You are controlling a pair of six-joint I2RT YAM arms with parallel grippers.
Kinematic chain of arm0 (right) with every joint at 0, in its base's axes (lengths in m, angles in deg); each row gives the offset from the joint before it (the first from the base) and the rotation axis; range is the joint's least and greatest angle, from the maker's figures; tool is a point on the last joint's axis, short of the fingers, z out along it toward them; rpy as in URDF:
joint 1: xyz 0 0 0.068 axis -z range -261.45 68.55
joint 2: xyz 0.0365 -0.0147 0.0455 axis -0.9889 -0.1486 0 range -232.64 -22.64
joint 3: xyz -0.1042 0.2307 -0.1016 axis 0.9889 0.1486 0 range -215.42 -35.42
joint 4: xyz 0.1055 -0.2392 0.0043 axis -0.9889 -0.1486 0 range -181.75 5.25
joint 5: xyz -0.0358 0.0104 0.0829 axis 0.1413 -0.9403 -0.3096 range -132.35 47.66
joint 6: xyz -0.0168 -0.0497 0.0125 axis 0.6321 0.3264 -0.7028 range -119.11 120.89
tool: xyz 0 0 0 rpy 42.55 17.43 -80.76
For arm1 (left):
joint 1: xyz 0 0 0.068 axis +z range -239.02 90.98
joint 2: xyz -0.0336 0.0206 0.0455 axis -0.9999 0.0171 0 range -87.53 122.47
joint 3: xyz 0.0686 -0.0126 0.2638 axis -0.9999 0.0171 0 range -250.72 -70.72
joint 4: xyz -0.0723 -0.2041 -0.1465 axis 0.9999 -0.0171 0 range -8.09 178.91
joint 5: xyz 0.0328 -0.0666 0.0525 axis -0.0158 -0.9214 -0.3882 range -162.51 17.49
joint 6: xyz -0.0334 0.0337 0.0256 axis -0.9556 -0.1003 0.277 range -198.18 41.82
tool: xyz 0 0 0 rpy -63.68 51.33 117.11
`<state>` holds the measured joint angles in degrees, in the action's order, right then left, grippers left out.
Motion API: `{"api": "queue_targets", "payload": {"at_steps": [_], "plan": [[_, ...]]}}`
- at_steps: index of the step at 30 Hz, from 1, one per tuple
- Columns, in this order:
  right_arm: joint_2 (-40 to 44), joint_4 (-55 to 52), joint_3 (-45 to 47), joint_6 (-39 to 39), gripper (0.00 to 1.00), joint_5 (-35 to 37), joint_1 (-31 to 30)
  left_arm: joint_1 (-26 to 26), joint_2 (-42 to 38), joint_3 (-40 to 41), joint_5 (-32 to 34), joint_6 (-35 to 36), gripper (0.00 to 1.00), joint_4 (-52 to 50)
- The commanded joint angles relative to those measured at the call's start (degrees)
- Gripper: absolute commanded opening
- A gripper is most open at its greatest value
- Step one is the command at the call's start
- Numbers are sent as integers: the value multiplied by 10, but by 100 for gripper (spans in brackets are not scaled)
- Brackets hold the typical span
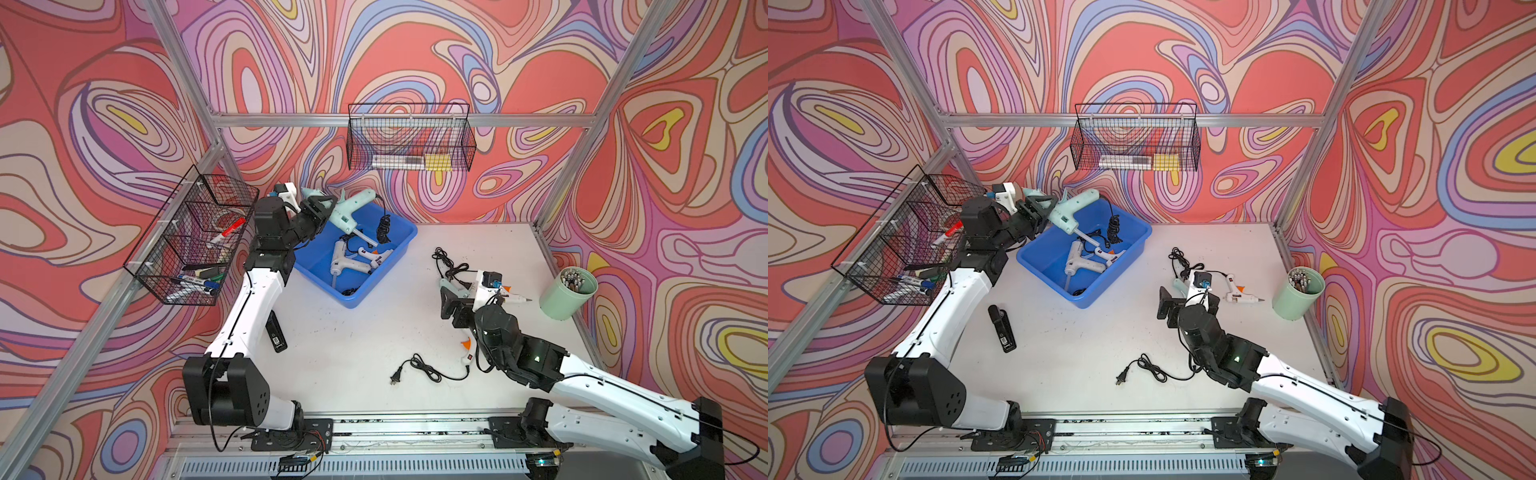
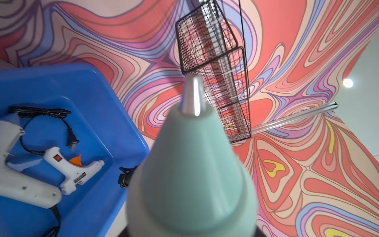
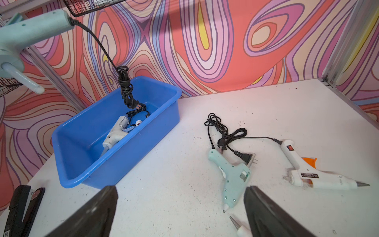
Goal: Put the hot melt glue gun into the storage box
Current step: Place the hot melt adhesive gun in the storage box.
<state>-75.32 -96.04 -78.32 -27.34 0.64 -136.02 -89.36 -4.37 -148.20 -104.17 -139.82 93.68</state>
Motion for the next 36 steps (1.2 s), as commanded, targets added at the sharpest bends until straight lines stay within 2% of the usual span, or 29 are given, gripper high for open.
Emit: {"api": "queue_targets", "payload": {"at_steps": [1, 11, 20, 24, 30, 33, 36], "plan": [[1, -13, 1, -12, 98, 12, -3, 3, 5, -3, 32, 47, 0, 6], [-17, -19, -14, -13, 98, 15, -3, 3, 106, 12, 23, 39, 0, 43], [-25, -25, -20, -14, 98, 16, -3, 3, 230, -16, -29, 41, 0, 56], [-28, -29, -25, -14, 98, 16, -3, 3, 267, -34, -27, 72, 0, 19], [-33, -54, -39, -24, 98, 28, -3, 3, 300, -78, 19, 140, 0, -103], [-41, -77, -53, -32, 98, 37, -3, 3, 311, -84, 29, 153, 0, -129], [-49, -109, -69, -50, 98, 49, -3, 3, 321, -82, 28, 155, 12, -134]]}}
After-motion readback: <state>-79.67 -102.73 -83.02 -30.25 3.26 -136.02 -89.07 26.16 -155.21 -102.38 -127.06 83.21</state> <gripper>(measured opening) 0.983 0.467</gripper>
